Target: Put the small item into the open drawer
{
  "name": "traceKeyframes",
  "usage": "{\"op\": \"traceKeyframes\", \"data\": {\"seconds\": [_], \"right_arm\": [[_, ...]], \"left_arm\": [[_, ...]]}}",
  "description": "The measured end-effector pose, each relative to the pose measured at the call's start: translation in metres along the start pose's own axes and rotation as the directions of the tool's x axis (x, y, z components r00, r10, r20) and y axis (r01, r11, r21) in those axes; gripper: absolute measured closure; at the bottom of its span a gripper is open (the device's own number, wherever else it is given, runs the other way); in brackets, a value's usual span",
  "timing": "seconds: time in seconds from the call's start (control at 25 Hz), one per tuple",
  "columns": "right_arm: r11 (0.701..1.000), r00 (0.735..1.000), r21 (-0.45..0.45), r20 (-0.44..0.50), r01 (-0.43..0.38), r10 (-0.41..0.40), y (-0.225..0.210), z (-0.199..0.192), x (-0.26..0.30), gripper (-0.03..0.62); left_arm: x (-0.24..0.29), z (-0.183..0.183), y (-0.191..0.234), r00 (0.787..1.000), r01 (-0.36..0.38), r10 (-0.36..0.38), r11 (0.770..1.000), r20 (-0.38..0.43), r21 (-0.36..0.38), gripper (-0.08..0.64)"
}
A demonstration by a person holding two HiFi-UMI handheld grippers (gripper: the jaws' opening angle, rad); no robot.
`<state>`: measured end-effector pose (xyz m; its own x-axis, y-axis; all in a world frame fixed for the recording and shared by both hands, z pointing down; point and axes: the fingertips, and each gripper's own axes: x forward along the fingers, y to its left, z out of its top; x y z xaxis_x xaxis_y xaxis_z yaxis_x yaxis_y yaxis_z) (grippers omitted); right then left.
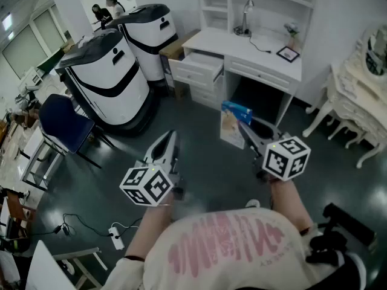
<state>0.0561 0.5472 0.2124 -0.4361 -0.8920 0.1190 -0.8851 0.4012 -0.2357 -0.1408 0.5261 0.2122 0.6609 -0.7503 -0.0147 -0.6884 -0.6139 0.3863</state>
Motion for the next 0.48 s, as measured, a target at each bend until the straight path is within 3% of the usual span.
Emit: {"op": "traceKeyframes", "data": {"seconds": [0.48], "right_arm": [[1.0, 0.999, -0.008, -0.032, 0.015, -0.015, 0.0, -0.01, 0.012, 0.485]], "left_arm": [[-0.002, -0.002, 0.014, 1.0, -0.004, 0.004, 1.0, -0.017, -0.016, 0.528]]}}
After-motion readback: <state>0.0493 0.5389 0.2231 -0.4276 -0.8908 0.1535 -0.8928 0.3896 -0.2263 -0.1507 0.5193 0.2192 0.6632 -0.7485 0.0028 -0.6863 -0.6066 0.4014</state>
